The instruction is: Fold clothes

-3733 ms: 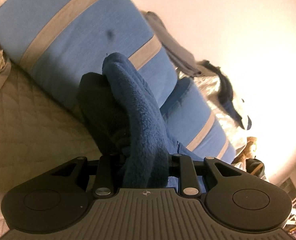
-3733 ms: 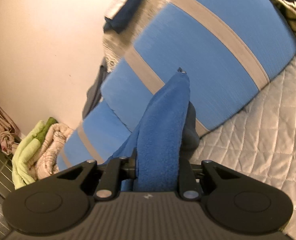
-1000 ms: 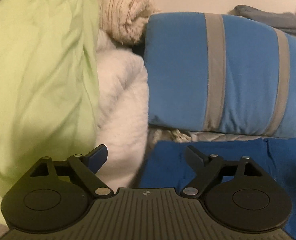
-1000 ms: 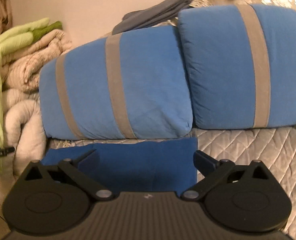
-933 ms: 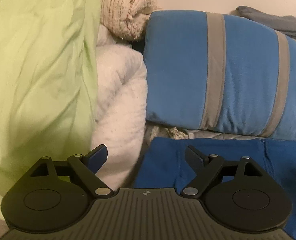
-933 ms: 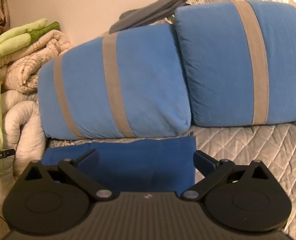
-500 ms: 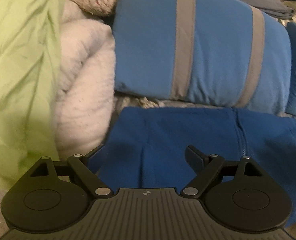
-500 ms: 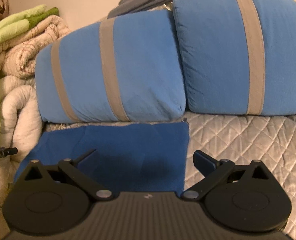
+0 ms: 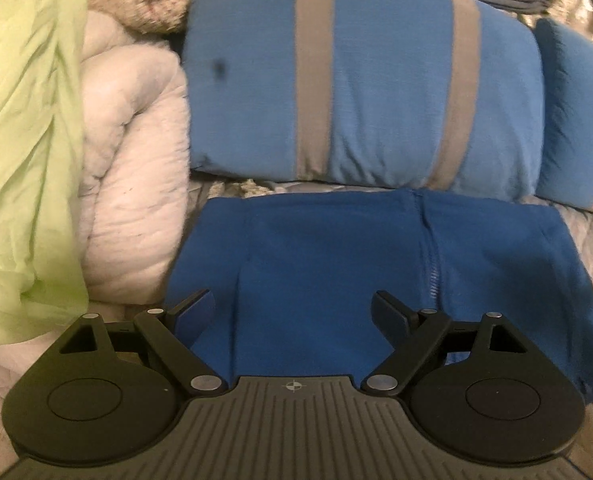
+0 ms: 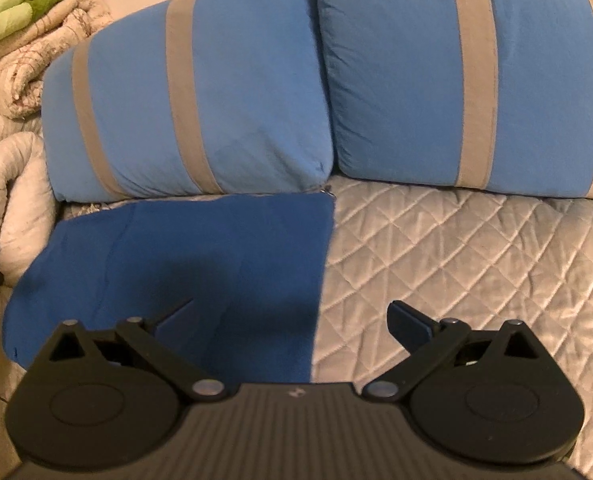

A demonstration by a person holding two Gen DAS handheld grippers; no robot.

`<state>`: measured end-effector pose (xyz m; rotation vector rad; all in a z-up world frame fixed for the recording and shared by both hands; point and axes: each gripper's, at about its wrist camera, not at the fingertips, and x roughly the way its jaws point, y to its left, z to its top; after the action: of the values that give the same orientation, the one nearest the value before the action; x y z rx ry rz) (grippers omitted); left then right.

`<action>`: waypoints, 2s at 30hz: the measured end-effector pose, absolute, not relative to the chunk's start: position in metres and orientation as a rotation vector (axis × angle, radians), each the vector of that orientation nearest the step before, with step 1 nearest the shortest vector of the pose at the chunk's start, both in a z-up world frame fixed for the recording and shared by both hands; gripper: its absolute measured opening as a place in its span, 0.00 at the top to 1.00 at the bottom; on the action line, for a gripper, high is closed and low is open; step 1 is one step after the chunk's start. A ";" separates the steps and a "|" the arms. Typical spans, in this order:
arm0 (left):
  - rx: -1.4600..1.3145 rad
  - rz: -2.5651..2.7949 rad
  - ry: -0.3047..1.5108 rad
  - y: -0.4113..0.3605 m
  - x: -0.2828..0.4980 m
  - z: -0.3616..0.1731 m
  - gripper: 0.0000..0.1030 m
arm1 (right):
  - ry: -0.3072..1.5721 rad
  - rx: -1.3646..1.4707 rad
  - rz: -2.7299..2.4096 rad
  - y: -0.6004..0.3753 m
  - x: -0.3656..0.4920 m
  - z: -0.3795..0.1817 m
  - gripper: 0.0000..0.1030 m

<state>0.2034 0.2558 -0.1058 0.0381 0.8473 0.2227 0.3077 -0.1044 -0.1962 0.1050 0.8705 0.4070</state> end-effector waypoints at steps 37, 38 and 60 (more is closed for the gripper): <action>0.042 0.002 0.732 0.170 0.145 -0.013 0.16 | 0.738 0.063 0.222 -0.370 0.249 -0.099 0.00; 0.032 -0.003 0.725 0.170 0.143 -0.009 0.16 | 0.727 0.059 0.211 -0.377 0.245 -0.091 0.00; 0.011 -0.116 0.600 0.186 0.020 0.074 0.16 | 0.586 -0.043 0.231 -0.489 0.071 0.064 0.00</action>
<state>0.0196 0.1861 0.0740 0.0113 0.6000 -0.1160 0.0713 -0.4890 0.0643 -0.0426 0.5863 0.2309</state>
